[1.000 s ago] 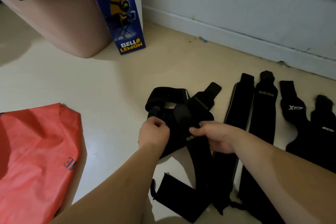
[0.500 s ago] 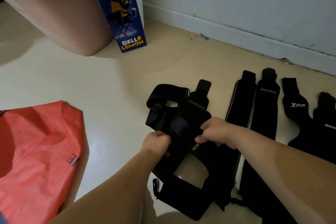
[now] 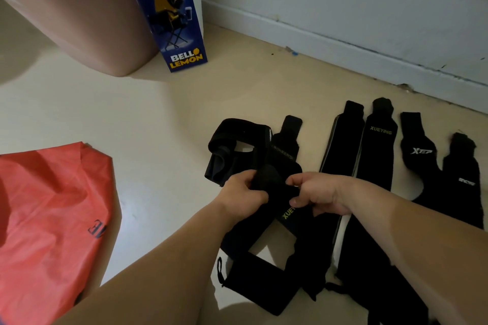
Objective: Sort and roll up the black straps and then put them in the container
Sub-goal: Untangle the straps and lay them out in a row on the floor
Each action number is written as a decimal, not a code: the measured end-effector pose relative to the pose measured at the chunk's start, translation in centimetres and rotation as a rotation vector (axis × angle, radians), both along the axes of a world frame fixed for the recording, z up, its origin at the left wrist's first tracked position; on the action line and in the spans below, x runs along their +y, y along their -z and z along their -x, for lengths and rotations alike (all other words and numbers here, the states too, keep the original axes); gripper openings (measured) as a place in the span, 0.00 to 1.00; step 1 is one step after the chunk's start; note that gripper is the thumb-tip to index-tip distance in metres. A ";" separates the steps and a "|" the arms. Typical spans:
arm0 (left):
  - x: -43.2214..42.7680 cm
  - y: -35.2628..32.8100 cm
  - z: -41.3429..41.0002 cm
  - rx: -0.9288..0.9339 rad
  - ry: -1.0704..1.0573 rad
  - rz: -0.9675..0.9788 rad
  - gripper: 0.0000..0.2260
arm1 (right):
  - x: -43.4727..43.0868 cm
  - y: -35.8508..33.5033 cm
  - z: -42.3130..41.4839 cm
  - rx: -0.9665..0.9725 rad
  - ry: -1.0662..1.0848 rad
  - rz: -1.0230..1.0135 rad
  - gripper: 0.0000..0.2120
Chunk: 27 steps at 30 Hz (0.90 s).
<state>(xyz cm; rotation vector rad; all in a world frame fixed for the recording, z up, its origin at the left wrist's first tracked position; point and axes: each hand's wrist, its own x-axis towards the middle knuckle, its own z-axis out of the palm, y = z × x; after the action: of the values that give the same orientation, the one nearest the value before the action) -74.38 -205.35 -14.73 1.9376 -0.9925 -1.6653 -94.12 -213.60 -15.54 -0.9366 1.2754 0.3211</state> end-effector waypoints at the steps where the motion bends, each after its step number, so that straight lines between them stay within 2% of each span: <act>1: 0.0 0.1 0.1 -0.014 0.044 0.002 0.10 | 0.0 0.0 0.3 0.009 -0.014 -0.018 0.16; 4: 0.4 0.7 0.1 -0.099 0.141 0.061 0.05 | -0.2 -0.2 1.2 -0.003 0.002 -0.138 0.22; 6: 0.4 0.9 0.7 -0.201 0.156 0.094 0.06 | -0.5 -0.3 1.5 -0.036 0.015 -0.217 0.24; 8: 0.5 0.9 1.2 -0.341 0.137 0.100 0.08 | -0.9 -0.9 1.4 -0.097 -0.024 -0.291 0.21; 11: 1.0 0.9 0.4 -0.489 0.158 0.034 0.13 | -1.5 -2.8 0.9 -0.211 -0.226 -0.359 0.14; 13: 1.6 1.2 -0.1 -0.428 0.243 -0.010 0.17 | -1.8 -3.5 0.8 -0.171 -0.208 -0.314 0.16; 15: 1.7 1.2 0.2 -0.314 0.296 -0.024 0.18 | -2.4 -3.4 0.9 -0.112 -0.026 -0.209 0.21; 17: 1.5 1.3 1.1 -0.248 0.385 -0.031 0.13 | -3.2 -2.8 1.2 -0.007 0.151 -0.063 0.17; 19: 1.1 1.7 1.5 -0.230 0.441 -0.057 0.16 | -3.6 -2.3 1.6 0.164 0.226 0.073 0.17; 21: 0.9 1.8 1.7 -0.210 0.542 -0.104 0.17 | -3.4 -1.5 2.2 0.273 0.241 0.119 0.17; 24: 0.8 1.8 2.4 -0.194 0.717 -0.125 0.19 | -2.6 -0.6 2.9 0.290 0.299 0.098 0.20; 27: 0.4 2.0 3.1 -0.156 0.576 -0.094 0.16 | -2.3 -0.2 3.3 0.207 0.382 0.052 0.21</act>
<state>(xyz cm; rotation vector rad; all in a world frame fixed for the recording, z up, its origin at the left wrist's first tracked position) -77.45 -204.92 -16.76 1.9826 -1.6838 -1.8940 -97.47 -215.90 -15.38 -0.6955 1.6266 0.0855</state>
